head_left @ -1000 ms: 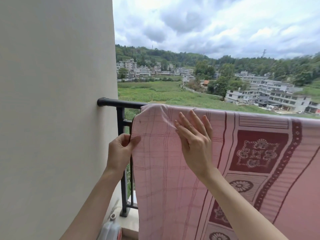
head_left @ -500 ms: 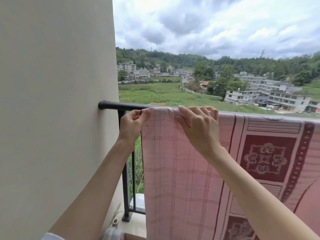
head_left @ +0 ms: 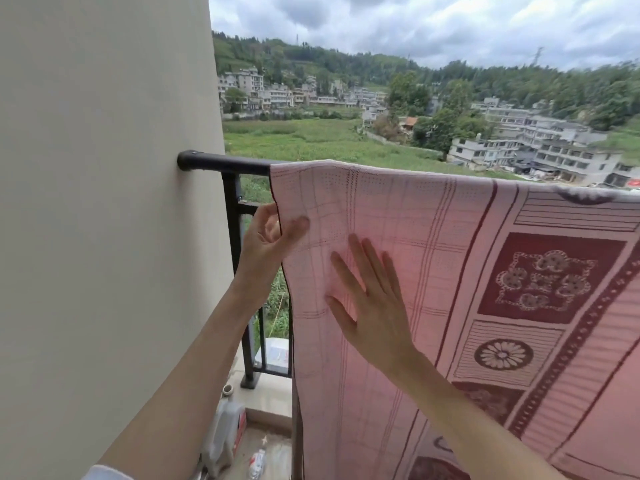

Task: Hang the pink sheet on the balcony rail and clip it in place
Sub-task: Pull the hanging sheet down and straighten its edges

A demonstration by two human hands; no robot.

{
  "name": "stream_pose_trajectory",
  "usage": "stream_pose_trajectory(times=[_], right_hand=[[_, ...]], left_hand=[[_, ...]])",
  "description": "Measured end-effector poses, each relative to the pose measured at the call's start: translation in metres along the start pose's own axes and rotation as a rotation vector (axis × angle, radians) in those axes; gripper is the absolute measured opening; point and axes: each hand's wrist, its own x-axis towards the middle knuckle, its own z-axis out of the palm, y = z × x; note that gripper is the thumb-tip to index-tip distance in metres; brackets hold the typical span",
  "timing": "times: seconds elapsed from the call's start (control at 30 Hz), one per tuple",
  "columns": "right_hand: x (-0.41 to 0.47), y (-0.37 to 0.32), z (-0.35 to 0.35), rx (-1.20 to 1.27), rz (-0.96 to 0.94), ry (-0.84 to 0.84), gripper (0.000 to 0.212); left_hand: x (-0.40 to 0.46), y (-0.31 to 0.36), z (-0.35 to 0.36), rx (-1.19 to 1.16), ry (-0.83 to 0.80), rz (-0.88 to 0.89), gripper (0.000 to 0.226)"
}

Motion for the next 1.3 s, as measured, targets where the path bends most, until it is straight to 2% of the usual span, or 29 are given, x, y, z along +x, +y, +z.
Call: stream_pose_trajectory(times=[0.2, 0.27, 0.37, 0.47, 0.53, 0.63, 0.77, 0.9, 0.97, 1.1, 1.17, 1.23, 1.3], right_hand=[[-0.075, -0.009, 0.052, 0.127, 0.124, -0.308, 0.061], [-0.105, -0.009, 0.069, 0.163, 0.158, -0.426, 0.062], [-0.153, -0.006, 0.09, 0.19, 0.218, -0.595, 0.063], [-0.198, 0.005, 0.113, 0.191, 0.248, -0.745, 0.065], [-0.223, 0.011, 0.131, 0.206, 0.254, -0.787, 0.065], [-0.257, 0.009, 0.163, 0.258, 0.291, -0.806, 0.065], [-0.307, -0.009, 0.207, 0.35, 0.354, -0.831, 0.069], [-0.348, -0.026, 0.257, 0.425, 0.517, -0.71, 0.065], [-0.372, -0.026, 0.279, 0.463, 0.58, -0.641, 0.062], [-0.443, -0.011, 0.316, 0.545, 0.593, -0.605, 0.053], [-0.485, 0.003, 0.338, 0.571, 0.603, -0.597, 0.047], [-0.527, 0.017, 0.361, 0.607, 0.657, -0.585, 0.043], [-0.565, 0.028, 0.384, 0.704, 0.775, -0.56, 0.032]], left_hand=[[-0.059, -0.073, -0.007, 0.052, 0.009, -0.232, 0.062], [-0.084, -0.104, -0.011, 0.124, 0.027, -0.284, 0.055], [-0.122, -0.149, -0.017, 0.189, 0.058, -0.357, 0.028], [-0.152, -0.191, -0.018, 0.209, 0.107, -0.428, 0.024], [-0.167, -0.219, -0.02, 0.241, 0.127, -0.463, 0.023], [-0.189, -0.261, -0.027, 0.261, 0.155, -0.49, 0.022], [-0.209, -0.293, -0.038, 0.255, 0.141, -0.443, 0.026], [-0.23, -0.318, -0.062, 0.279, 0.105, -0.377, 0.037], [-0.259, -0.341, -0.072, 0.223, 0.23, -0.38, 0.034], [-0.351, -0.423, -0.053, 0.272, 0.663, -0.412, 0.013], [-0.39, -0.474, -0.034, 0.28, 0.842, -0.466, 0.019], [-0.421, -0.529, -0.021, 0.292, 0.884, -0.543, 0.019], [-0.451, -0.586, -0.014, 0.281, 0.812, -0.669, 0.016]])
